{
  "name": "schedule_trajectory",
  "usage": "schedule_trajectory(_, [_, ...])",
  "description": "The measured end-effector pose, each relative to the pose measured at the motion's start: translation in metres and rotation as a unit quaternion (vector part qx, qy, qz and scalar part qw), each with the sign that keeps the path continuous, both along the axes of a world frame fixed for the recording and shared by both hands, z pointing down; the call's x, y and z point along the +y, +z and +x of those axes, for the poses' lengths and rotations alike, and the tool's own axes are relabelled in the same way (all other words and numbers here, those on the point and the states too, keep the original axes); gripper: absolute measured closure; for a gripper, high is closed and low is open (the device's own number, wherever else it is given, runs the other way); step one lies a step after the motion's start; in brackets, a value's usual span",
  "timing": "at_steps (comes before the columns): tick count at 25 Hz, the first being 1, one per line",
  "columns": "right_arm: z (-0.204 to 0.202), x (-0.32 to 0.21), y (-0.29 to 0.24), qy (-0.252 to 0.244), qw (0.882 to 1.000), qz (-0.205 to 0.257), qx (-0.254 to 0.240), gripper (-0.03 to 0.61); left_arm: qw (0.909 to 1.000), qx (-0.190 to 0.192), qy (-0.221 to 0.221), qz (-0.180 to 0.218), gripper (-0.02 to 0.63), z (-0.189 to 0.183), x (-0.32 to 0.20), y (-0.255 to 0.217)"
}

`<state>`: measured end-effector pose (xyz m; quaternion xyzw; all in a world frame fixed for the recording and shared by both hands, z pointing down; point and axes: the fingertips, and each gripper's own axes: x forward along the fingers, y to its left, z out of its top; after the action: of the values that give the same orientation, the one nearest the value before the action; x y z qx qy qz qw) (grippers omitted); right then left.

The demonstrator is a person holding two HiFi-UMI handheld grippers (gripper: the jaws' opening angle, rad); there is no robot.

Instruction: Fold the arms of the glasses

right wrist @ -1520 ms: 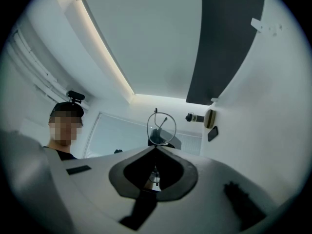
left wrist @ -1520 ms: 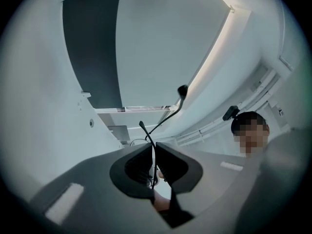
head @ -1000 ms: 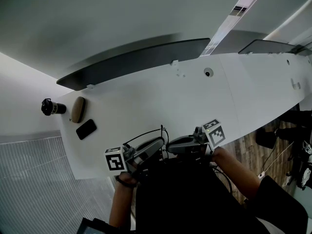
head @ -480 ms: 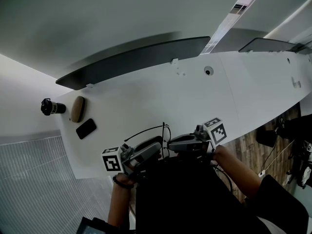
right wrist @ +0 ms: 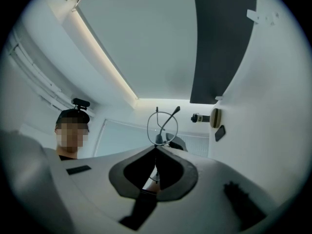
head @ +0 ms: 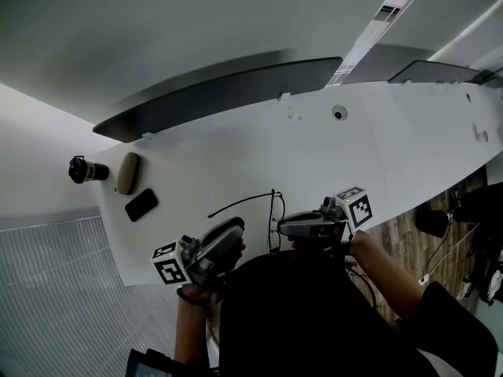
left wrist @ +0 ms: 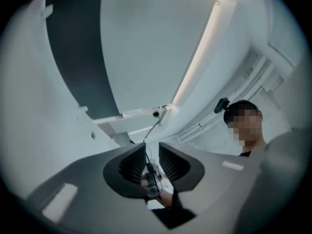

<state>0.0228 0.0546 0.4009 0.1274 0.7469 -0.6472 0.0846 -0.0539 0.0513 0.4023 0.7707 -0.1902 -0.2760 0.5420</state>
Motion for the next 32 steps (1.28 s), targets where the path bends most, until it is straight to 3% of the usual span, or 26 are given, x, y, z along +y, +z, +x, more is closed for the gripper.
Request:
schedule_trajectory(2, [-0.001,-0.003,-0.004,0.009,1.000,-0.002,-0.007,0.568,0.9960,-0.046,-0.066,0.040,0.622,-0.027,-0.005,-0.001])
schedule_trajectory(3, [-0.002,-0.004,-0.006,0.012,1.000,-0.005,-0.010,0.568,0.9906,-0.073,-0.094,0.067,0.616,-0.039,-0.005,-0.004])
schedule_trajectory(5, [-0.001,-0.004,-0.005,0.014,1.000,-0.014,-0.015,0.568,0.9714,-0.137,-0.142,0.132,0.611,-0.059,-0.003,-0.013])
schedule_trajectory(6, [-0.001,-0.004,-0.006,0.016,0.999,-0.021,-0.019,0.568,0.9561,-0.174,-0.168,0.166,0.611,-0.067,-0.001,-0.019])
schedule_trajectory(8, [0.000,-0.003,-0.006,0.016,0.999,-0.035,-0.027,0.568,0.9108,-0.265,-0.223,0.224,0.611,-0.083,0.002,-0.031])
schedule_trajectory(11, [0.002,0.002,0.001,0.005,0.998,-0.054,-0.022,0.568,0.8283,-0.401,-0.276,0.278,0.609,-0.095,0.007,-0.036])
schedule_trajectory(12, [0.002,0.003,0.002,0.002,0.998,-0.057,-0.020,0.568,0.8069,-0.431,-0.278,0.294,0.609,-0.095,0.010,-0.035])
schedule_trajectory(14, [0.003,0.005,0.003,-0.002,0.998,-0.063,-0.017,0.568,0.7774,-0.472,-0.263,0.322,0.609,-0.093,0.018,-0.029])
schedule_trajectory(17, [0.004,0.007,0.003,-0.006,0.998,-0.064,-0.016,0.568,0.7534,-0.504,-0.232,0.352,0.606,-0.090,0.027,-0.020])
schedule_trajectory(21, [0.003,0.007,0.002,-0.005,0.998,-0.060,-0.014,0.568,0.7150,-0.564,-0.176,0.374,0.593,-0.082,0.022,-0.007])
schedule_trajectory(23, [0.002,0.006,-0.002,0.001,0.998,-0.058,-0.017,0.568,0.7125,-0.563,-0.178,0.379,0.575,-0.078,0.020,-0.009])
schedule_trajectory(26, [0.001,0.007,-0.006,0.002,0.998,-0.058,-0.023,0.568,0.7074,-0.563,-0.177,0.388,0.493,-0.071,0.016,-0.012])
schedule_trajectory(32, [-0.001,0.009,-0.002,-0.006,0.998,-0.058,-0.018,0.568,0.6942,-0.573,-0.152,0.408,0.483,-0.053,0.010,-0.010])
